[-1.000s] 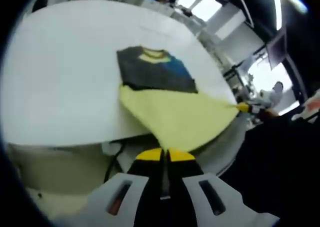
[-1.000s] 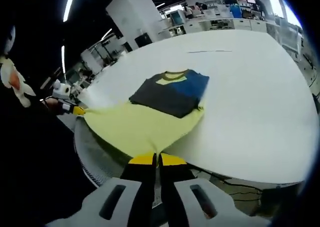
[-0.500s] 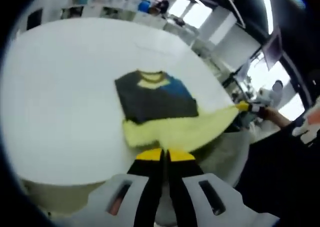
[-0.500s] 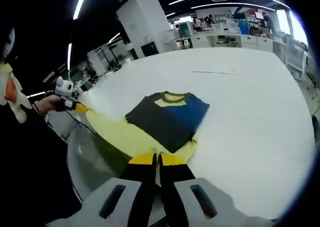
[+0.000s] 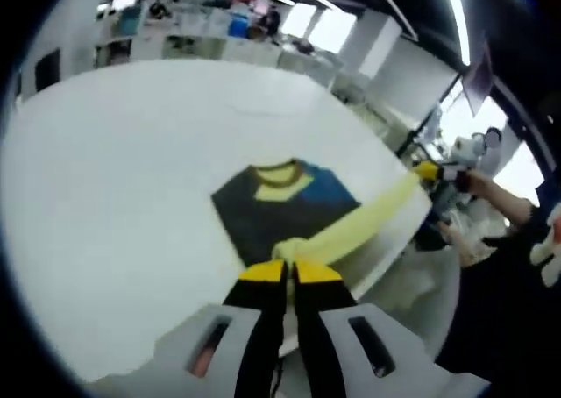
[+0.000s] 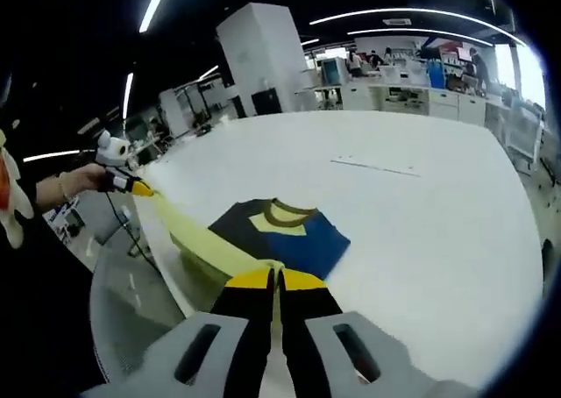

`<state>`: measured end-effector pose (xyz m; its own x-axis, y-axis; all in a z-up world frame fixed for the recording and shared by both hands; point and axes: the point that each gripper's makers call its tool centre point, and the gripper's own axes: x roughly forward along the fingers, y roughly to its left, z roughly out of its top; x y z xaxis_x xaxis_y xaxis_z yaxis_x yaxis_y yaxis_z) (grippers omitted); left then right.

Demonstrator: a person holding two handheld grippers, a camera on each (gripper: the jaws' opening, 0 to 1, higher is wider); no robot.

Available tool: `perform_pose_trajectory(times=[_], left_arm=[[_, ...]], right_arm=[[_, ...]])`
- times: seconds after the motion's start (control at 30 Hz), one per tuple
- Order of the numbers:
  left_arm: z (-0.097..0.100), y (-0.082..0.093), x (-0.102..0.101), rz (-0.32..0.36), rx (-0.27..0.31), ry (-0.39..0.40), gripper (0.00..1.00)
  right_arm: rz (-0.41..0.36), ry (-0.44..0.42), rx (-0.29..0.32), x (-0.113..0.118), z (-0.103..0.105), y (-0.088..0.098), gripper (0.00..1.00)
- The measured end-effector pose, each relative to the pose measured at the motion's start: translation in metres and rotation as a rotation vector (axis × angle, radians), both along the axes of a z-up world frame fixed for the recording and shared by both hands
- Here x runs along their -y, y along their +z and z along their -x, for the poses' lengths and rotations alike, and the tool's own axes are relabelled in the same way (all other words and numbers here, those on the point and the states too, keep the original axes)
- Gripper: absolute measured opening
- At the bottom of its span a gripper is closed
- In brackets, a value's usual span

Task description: Fold the garment on the visible template until the final outline fits inside the template.

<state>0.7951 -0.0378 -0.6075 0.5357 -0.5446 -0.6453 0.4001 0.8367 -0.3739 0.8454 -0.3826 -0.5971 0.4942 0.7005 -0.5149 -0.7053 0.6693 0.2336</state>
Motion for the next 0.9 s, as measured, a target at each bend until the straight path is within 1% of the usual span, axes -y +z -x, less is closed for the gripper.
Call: perform_pose_trajectory(times=[0.2,0.27,0.4,0.5,0.6,0.63,0.67,0.7,0.9], left_arm=[[-0.03,0.0,-0.003,-0.001,0.019,-0.002,0.0],[-0.043,-0.003,-0.003,-0.003,0.023,-0.008,0.0],[-0.059,-0.009,-0.004,-0.002,0.022,-0.012,0.0],[-0.072,-0.021,-0.006,-0.003,0.005,-0.012,0.0],[-0.081,-0.033,-0.007,-0.004,-0.017,-0.008,0.0],[-0.084,-0.037,-0.008,-0.004,-0.024,-0.006,0.0],[-0.088,-0.042,-0.009,-0.006,-0.033,-0.004,0.0],[-0.09,-0.045,-0.009,-0.005,-0.038,-0.001,0.0],[-0.105,-0.067,-0.011,0.006,-0.075,0.008,0.0]], right_arm=[[-0.005,-0.01,0.011,-0.001,-0.024,-0.003,0.03],[-0.009,-0.015,0.008,0.0,-0.033,-0.005,0.03],[-0.009,-0.019,0.002,0.0,-0.049,-0.012,0.03],[-0.004,-0.017,-0.008,-0.002,-0.061,-0.02,0.03],[0.002,-0.018,-0.026,-0.004,-0.073,-0.03,0.03],[0.004,-0.017,-0.029,-0.005,-0.075,-0.032,0.03],[0.009,-0.015,-0.041,-0.006,-0.08,-0.038,0.03],[0.01,-0.014,-0.043,-0.006,-0.081,-0.039,0.03],[0.03,-0.015,-0.087,-0.006,-0.097,-0.062,0.03]])
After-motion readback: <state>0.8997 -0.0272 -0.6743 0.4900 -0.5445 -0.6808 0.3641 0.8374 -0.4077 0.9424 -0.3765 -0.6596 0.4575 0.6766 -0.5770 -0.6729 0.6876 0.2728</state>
